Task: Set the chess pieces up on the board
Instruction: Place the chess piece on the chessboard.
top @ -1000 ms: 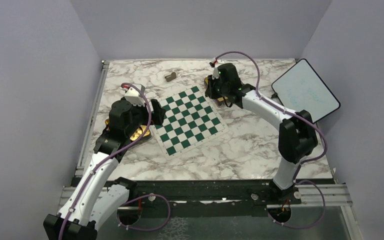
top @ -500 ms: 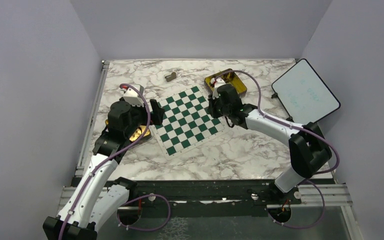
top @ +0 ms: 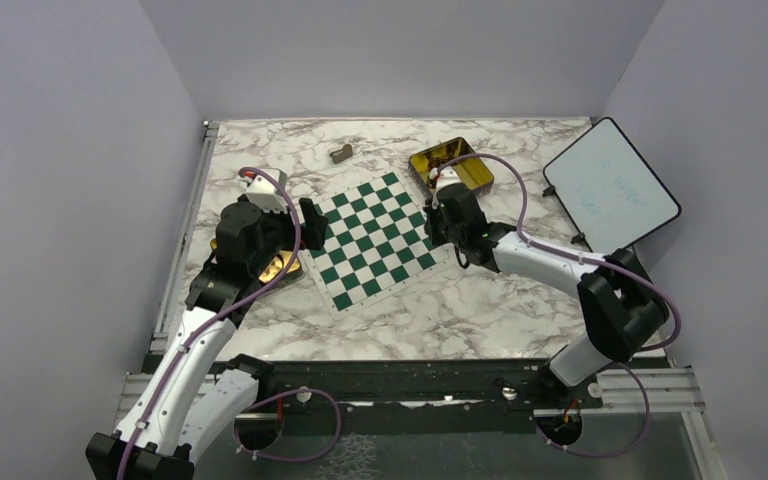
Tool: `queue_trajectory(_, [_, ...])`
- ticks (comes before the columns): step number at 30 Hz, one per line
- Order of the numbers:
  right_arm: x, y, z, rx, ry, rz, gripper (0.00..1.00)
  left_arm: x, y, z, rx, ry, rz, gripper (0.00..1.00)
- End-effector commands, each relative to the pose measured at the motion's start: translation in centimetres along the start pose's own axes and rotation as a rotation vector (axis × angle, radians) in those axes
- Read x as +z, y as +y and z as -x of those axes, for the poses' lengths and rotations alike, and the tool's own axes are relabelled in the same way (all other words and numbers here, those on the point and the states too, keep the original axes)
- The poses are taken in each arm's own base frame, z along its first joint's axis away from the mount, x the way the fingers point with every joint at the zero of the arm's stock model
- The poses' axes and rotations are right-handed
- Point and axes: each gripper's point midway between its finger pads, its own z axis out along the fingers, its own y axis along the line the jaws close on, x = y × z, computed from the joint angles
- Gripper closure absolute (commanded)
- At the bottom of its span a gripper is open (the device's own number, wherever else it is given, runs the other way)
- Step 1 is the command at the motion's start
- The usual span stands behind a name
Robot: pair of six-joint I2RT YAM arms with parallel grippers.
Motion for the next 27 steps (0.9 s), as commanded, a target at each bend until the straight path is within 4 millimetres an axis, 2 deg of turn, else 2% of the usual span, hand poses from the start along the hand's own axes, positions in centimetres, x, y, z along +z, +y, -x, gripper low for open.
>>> queue_trajectory(1, [1.5,-0.5,0.6,0.042,-0.045,-0.055,0.88,-0.2,0.2,0.1,0.016,-0.003,0.017,0.01])
queue_trajectory(12, [2.9,-1.2,-1.6,0.046,0.026,-0.108,0.87,-0.2,0.3,0.1,0.017,-0.002,0.019,0.01])
queue_trajectory(27, [3.7,-1.5,-2.2,0.038,0.019,-0.122,0.86,-0.1,0.3,0.0,0.015,0.0,0.016,0.01])
